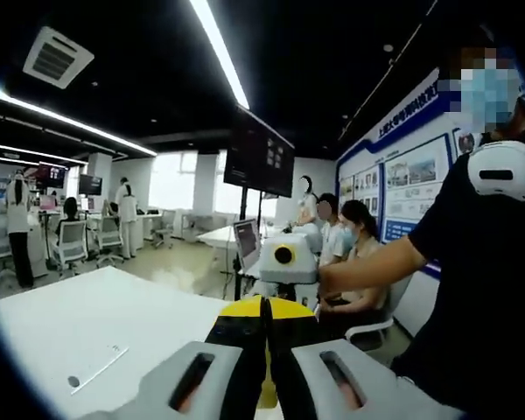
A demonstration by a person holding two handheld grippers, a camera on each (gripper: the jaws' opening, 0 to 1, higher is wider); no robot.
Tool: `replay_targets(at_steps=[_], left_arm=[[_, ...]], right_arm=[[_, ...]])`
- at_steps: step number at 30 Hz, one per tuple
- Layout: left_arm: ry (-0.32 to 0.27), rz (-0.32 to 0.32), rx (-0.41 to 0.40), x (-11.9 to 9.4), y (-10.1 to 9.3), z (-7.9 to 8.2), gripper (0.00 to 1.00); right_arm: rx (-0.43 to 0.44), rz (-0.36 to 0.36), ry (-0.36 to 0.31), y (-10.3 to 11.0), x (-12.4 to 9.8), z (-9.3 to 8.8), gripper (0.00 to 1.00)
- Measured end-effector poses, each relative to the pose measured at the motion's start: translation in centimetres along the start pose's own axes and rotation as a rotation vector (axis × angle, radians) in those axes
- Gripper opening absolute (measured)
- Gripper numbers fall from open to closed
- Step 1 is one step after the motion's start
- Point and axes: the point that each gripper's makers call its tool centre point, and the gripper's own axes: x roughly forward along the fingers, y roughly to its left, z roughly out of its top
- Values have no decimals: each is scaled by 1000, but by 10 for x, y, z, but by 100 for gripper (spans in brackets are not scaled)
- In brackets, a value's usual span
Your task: Compare the silicone blocks by pressing each to a similar depth, holding the contact briefly, and releasing to observe deformation and rebound differences across the visible hardness samples.
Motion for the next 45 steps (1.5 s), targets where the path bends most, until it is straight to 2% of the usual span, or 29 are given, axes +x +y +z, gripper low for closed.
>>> replay_targets(at_steps=[8,17,23,34,35,36,39,41,42,43,44,45], left_arm=[[22,43,-2,-1,11,-5,0],[26,45,-9,-2,14,-5,0],[35,49,-7,-1,16,-7,0],[38,56,-18,-1,16,-7,0],[39,58,-19,-1,15,-7,0],[37,58,-21,-1,13,-7,0],[26,66,-24,-1,12,-3,0],[15,61,-33,-1,9,0,0],[9,63,-31,-2,10,2,0],[-13,53,-56,-1,8,5,0],[-15,55,-53,-2,8,5,0],[-15,59,-51,-2,9,5,0]], right_arm=[[28,-9,46,-10,5,-5,13],[38,9,66,-12,6,-5,7],[8,-3,73,-16,6,-6,6],[32,27,78,-10,5,-8,6],[32,28,74,-9,5,-8,6],[-11,29,53,-9,5,-5,7],[-17,21,36,-8,4,-2,9],[16,35,24,-5,4,0,10],[19,21,16,-6,3,2,11],[14,27,5,-4,3,4,12],[44,33,-6,-2,2,6,13],[112,33,1,-1,2,5,13]])
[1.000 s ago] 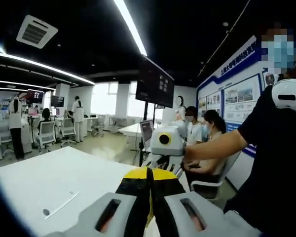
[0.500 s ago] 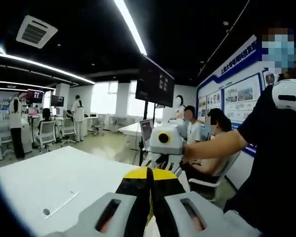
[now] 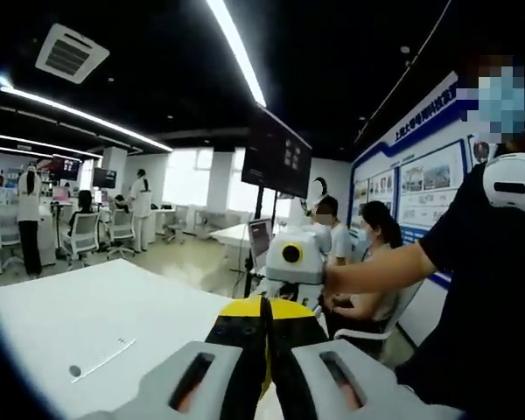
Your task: Compare the silicone blocks by pressing each to a similar depth, holding the contact briefly, and releasing to observe deformation and rebound differences across the visible hardness samples.
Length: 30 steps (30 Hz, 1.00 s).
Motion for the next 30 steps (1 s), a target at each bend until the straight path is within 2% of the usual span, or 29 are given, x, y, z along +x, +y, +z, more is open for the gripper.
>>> replay_targets(at_steps=[9,13,23,27,30], left_arm=[[8,-8,-20,3,-4,-6,0],[-9,-20,-41,4,-8,-4,0],[-15,-23,-54,2,-12,-5,0],[-28,-12,-64,-1,-10,-4,0],[-32,-7,-66,-2,-10,-4,0]], right_arm=[[-8,-44,34,-3,-6,-9,26],[4,-63,38,-1,-10,-14,33],[8,-130,3,-5,-18,-15,58],[5,-157,-18,-5,-20,-14,71],[-16,-183,-20,-6,-23,-15,75]])
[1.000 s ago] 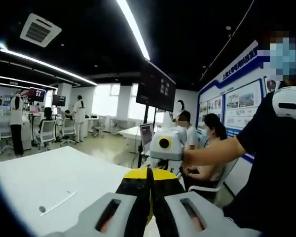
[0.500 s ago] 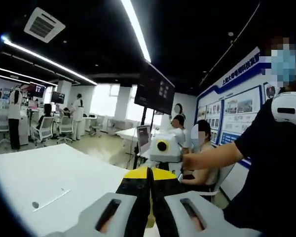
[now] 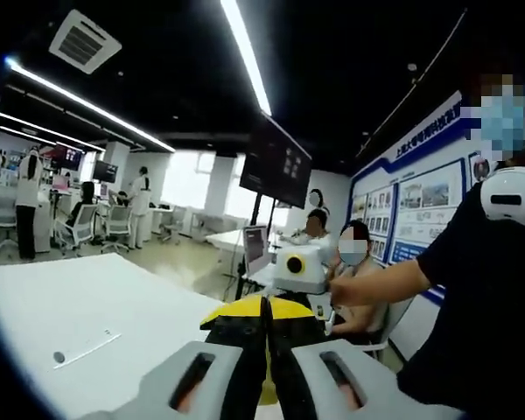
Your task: Compare the silicone blocks by pressing each to a similar depth, holding the contact briefly, and releasing to observe deformation and rebound differences across the visible hardness samples.
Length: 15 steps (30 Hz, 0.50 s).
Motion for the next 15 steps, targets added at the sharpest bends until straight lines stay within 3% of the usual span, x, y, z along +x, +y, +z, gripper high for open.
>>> replay_targets(at_steps=[4,8,15], left_arm=[[-13,12,-5,-3,1,-1,0],[-33,43,-25,-9,8,-3,0],[-77,81,-74,-23,19,-8,0]], right_arm=[[24,-42,-34,-4,-4,-1,86],[-4,-118,-47,-12,-15,-5,95],[-52,-260,-73,-31,-60,-12,96]])
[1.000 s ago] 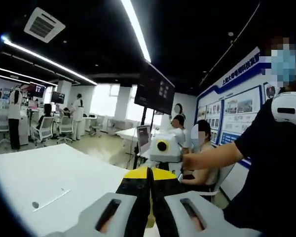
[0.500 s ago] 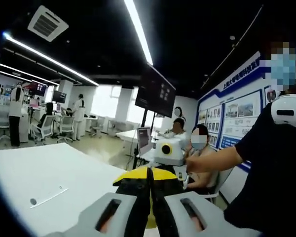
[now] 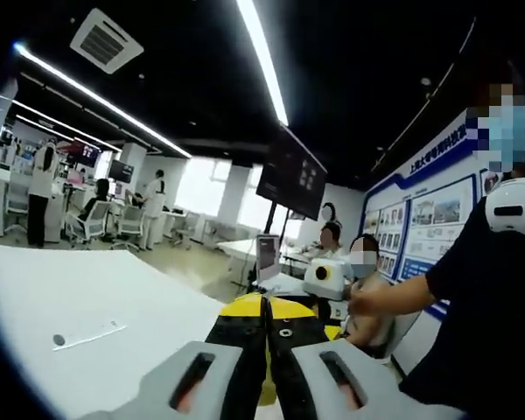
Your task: Compare the silicone blocks by pressing each to a similar depth, holding the contact briefly, and releasing to observe deformation and rebound differences across the visible hardness samples.
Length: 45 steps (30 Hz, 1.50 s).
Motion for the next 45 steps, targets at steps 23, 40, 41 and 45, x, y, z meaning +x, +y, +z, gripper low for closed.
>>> replay_targets(at_steps=[23,40,41,45], left_arm=[[-40,135,-96,-39,31,-32,0],[-12,191,-217,-55,39,-81,0],[-7,193,-225,-56,40,-86,0],[12,231,-265,-61,49,-105,0]], right_arm=[[159,-361,-44,-28,-136,-75,96],[25,-379,185,8,-169,-146,92],[38,-381,201,9,-170,-149,90],[69,-383,211,11,-172,-153,89]])
